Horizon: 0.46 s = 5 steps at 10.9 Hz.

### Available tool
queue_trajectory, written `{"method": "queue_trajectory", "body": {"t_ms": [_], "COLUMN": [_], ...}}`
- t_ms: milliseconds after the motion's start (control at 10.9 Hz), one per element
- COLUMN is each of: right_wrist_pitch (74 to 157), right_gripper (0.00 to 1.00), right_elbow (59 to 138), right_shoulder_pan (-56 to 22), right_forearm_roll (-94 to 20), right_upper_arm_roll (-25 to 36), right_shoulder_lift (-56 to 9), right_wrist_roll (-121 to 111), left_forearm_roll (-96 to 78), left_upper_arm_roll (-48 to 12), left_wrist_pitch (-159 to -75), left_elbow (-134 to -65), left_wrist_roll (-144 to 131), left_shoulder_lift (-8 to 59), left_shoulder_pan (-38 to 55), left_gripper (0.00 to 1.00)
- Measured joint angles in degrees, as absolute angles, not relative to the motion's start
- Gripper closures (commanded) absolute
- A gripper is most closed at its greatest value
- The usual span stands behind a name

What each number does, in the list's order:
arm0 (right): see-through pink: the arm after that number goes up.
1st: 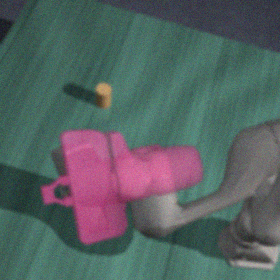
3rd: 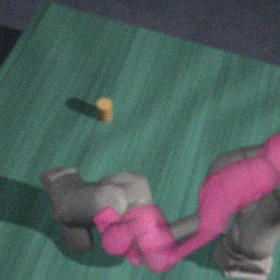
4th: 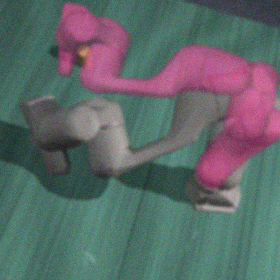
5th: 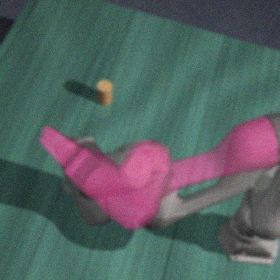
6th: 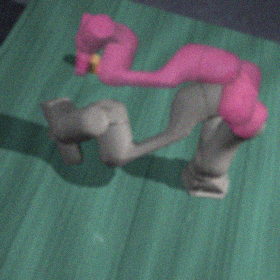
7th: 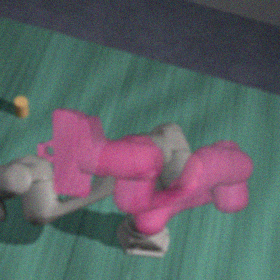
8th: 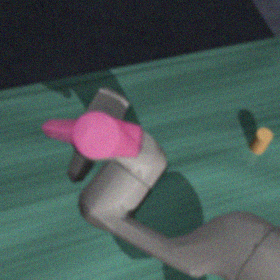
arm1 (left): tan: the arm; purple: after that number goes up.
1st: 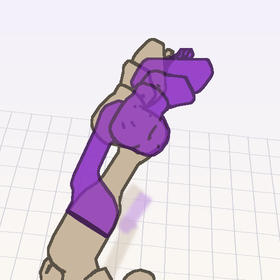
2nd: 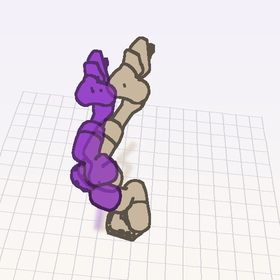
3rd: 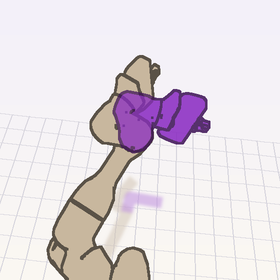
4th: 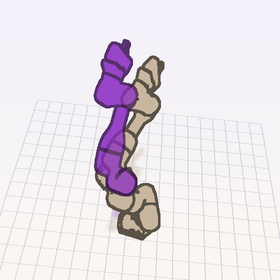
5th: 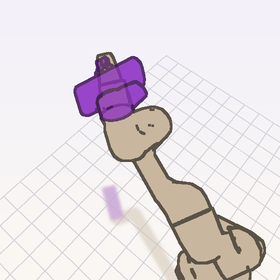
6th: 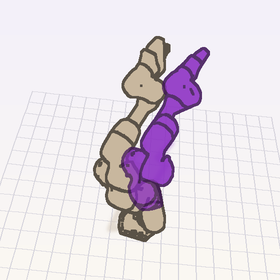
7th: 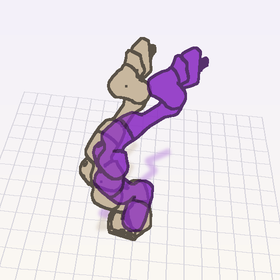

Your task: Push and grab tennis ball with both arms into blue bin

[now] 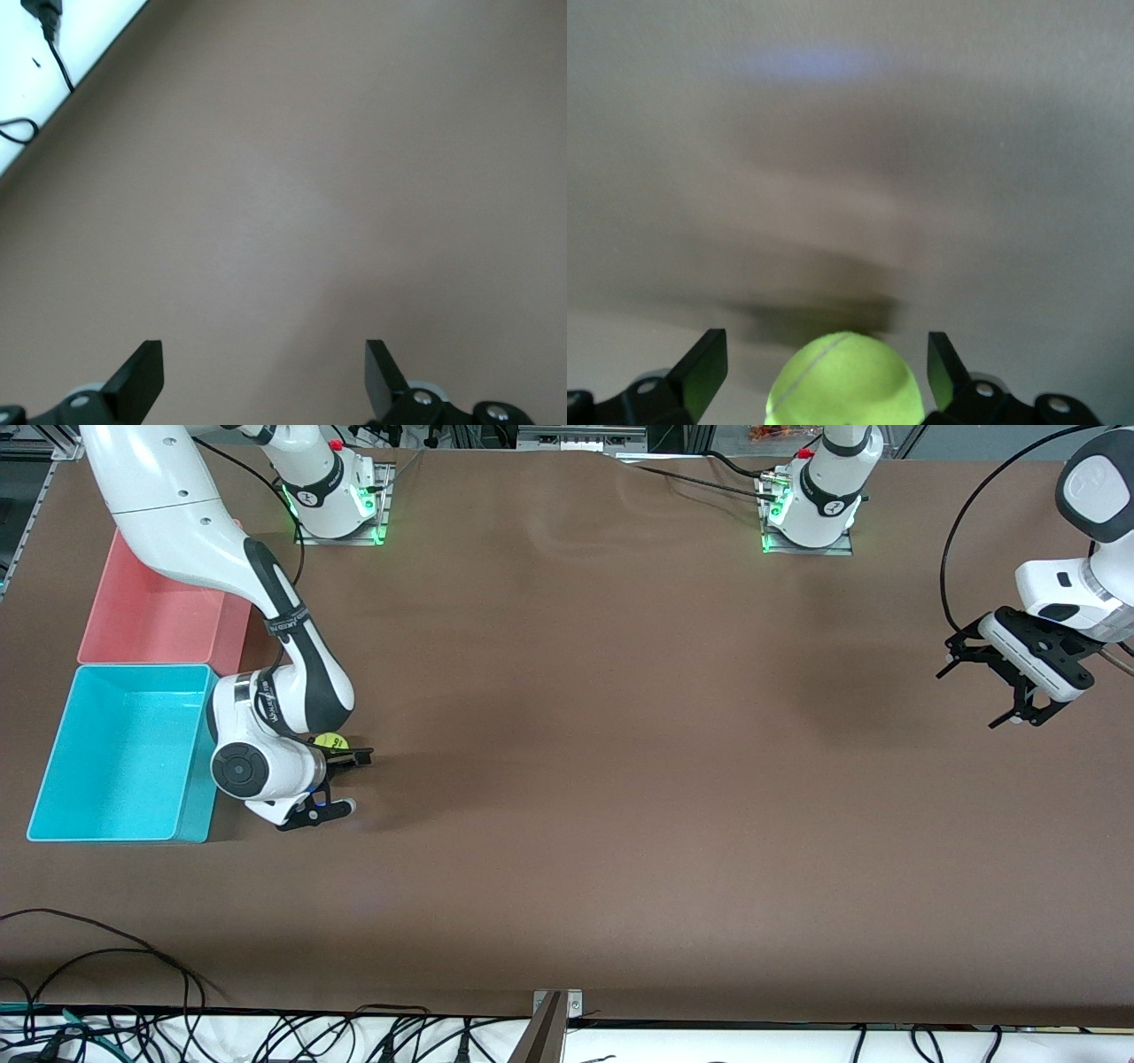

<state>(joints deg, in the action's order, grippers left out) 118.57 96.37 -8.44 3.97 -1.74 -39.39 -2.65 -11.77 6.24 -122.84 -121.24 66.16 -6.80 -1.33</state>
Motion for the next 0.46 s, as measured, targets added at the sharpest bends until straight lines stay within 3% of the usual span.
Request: {"method": "queue_trajectory", "body": {"t_ms": [460], "right_wrist_pitch": [114.3], "right_gripper": [0.00], "right_elbow": [96.3], "right_shoulder_pan": [-8.5], "right_forearm_roll": [9.7], "right_upper_arm_roll": [-1.7], "right_shoulder_lift": [-39.4], "right_wrist_roll": [-2.8], "left_forearm_roll": [-9.0], "left_upper_arm_roll": [5.0], "left_wrist_pitch": [-103.7], "left_elbow": [-109.1], "left_wrist_roll": [46.0], "left_shoulder_lift": [-7.3], "left_shoulder_pan": [-0.9], "left_gripper": [0.00]}}
